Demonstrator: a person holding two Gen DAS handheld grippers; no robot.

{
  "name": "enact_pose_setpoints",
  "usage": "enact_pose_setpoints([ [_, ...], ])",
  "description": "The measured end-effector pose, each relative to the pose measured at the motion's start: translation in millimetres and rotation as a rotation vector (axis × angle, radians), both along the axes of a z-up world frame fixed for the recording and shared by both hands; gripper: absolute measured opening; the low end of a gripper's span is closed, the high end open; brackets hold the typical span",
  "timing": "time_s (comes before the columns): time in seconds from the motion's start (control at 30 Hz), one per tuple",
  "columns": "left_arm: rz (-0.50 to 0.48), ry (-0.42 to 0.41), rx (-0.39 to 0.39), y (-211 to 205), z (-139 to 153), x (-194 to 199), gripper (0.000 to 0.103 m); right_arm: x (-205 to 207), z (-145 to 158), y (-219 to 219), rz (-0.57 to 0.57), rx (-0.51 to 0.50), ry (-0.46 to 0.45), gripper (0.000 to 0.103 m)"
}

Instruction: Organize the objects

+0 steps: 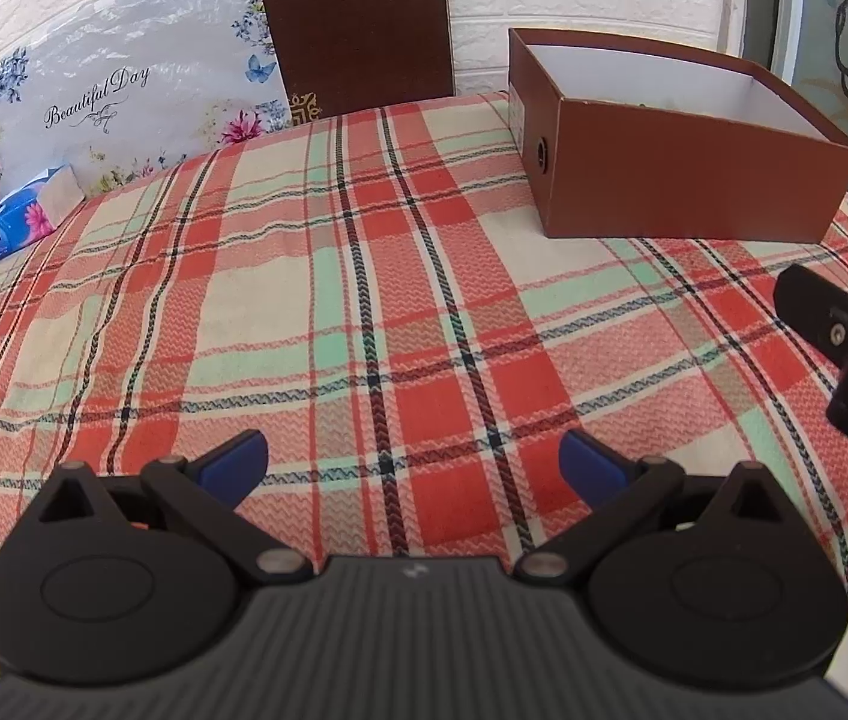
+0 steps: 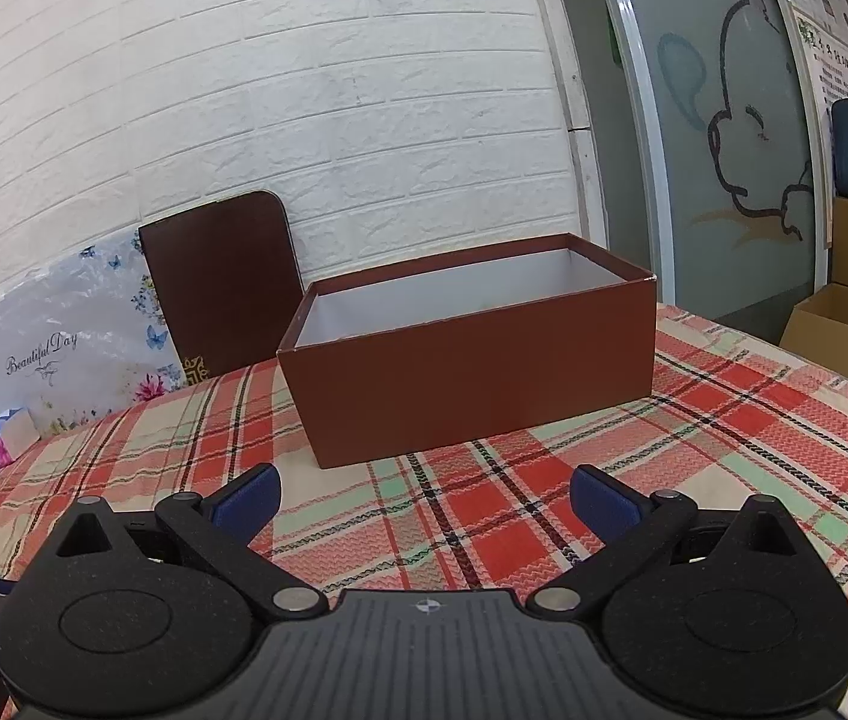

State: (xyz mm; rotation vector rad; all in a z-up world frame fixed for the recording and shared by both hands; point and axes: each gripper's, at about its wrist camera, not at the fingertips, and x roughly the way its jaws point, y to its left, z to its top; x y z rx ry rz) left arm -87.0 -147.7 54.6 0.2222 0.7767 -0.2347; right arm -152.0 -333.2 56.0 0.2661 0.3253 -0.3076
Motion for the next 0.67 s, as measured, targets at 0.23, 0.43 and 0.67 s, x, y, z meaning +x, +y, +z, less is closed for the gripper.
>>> enact_pose_setpoints([
  [0.23, -0.002, 0.004, -0.002, 0.1, -0.1, -0.6, 0.103, 0.9, 0.3, 0.1, 0.000, -0.001, -0.003, 0.102],
  [0.43, 0.000, 0.005, -0.004, -0.4, 0.0, -1.0, 0.103, 0.3, -0.5, 0.4, 0.000, 0.002, -0.005, 0.102],
  [0.67, -0.029, -0.032, -0.023, -2.0, 5.6, -6.8, 0.103, -0.1, 0.2, -0.7, 0.003, -0.001, -0.007, 0.102],
])
